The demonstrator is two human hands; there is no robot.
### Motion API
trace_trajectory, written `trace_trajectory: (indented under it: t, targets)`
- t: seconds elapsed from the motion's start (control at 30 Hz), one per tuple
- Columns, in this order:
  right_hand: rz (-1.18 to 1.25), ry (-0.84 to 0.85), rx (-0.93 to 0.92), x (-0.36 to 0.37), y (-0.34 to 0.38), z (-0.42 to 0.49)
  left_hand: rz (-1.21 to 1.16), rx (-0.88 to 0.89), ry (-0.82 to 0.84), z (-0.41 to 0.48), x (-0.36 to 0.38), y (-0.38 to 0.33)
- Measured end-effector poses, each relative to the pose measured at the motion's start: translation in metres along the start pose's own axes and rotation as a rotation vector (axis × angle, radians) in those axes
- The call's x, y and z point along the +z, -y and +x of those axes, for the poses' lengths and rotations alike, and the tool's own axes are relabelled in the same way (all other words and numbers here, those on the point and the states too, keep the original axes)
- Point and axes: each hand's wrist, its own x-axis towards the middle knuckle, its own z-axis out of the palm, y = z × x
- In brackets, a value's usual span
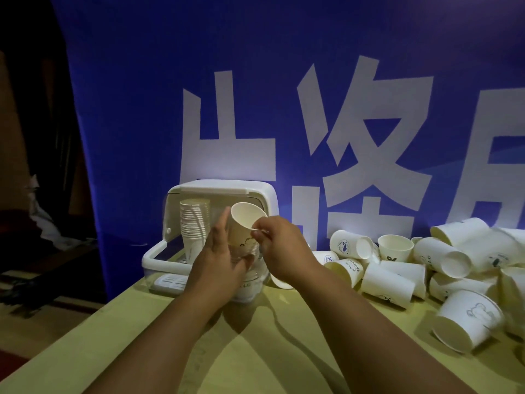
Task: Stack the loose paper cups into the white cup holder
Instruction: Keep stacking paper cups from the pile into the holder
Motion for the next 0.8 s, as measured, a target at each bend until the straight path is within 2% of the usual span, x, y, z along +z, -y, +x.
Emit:
trace_trajectory:
  t: [0.1,0.23,0.63,0.7,0.8]
  targets:
    - [0.1,0.003,0.063,0.0,-0.001,-0.001,0.033,0.034,-0.006,-0.001,0.0,0.001]
    - [0.118,-0.027,0.089,0.004,-0.006,-0.003,0.065,0.029,-0.014,0.0,0.001,0.003]
    - [0.023,0.078,0.156,0.019,-0.019,-0.015,0.114,-0.055,-0.034,0.004,0.006,0.009]
    - [0.021,0.047,0.182,0.013,-0.021,-0.018,0.218,-0.016,-0.077,0.001,0.007,0.006]
    - [-0.051,-0.066,0.248,-0.007,-0.031,-0.023,0.39,0.137,-0.224,-0.006,0.011,-0.007]
